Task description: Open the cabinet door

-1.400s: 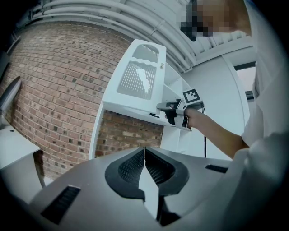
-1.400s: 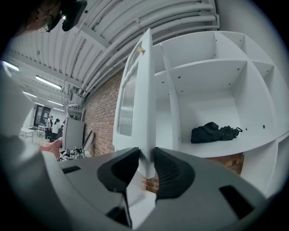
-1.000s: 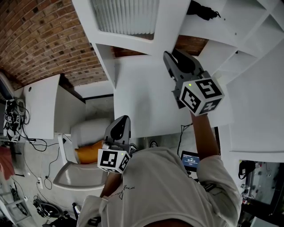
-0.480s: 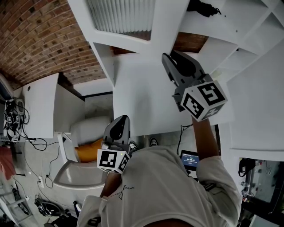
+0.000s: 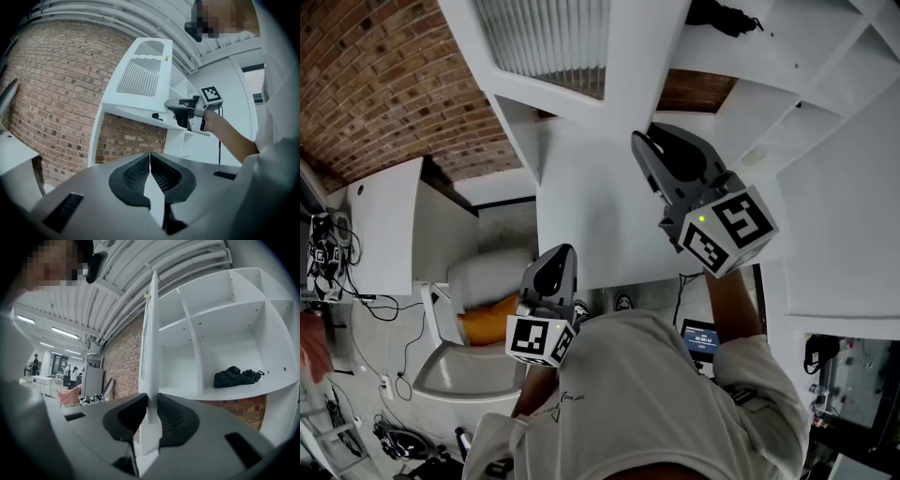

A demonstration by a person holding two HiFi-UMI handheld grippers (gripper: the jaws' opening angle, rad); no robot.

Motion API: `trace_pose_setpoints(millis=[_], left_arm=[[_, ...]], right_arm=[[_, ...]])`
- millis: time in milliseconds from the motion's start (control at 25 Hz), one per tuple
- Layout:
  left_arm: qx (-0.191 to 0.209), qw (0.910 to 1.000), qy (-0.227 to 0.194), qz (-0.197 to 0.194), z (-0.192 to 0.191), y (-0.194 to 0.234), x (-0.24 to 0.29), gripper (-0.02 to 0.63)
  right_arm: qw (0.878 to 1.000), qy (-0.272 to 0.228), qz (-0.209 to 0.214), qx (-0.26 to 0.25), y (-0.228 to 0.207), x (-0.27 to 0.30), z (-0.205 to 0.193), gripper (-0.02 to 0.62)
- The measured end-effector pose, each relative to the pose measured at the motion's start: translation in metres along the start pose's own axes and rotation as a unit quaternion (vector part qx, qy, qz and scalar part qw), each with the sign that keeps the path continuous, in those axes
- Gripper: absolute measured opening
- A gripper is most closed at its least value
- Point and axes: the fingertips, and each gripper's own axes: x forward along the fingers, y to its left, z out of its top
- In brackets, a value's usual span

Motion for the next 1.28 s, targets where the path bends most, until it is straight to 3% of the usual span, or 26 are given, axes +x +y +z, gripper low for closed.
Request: trace_pose_setpoints(millis=[1280], left_arm=[[-0.005, 1.0000, 0.000, 0.006, -0.002, -0.001, 0.001, 0.020]], right_arm=[[0.996, 0.003, 0.087, -0.013, 0.048, -0.009, 0.002, 0.067]])
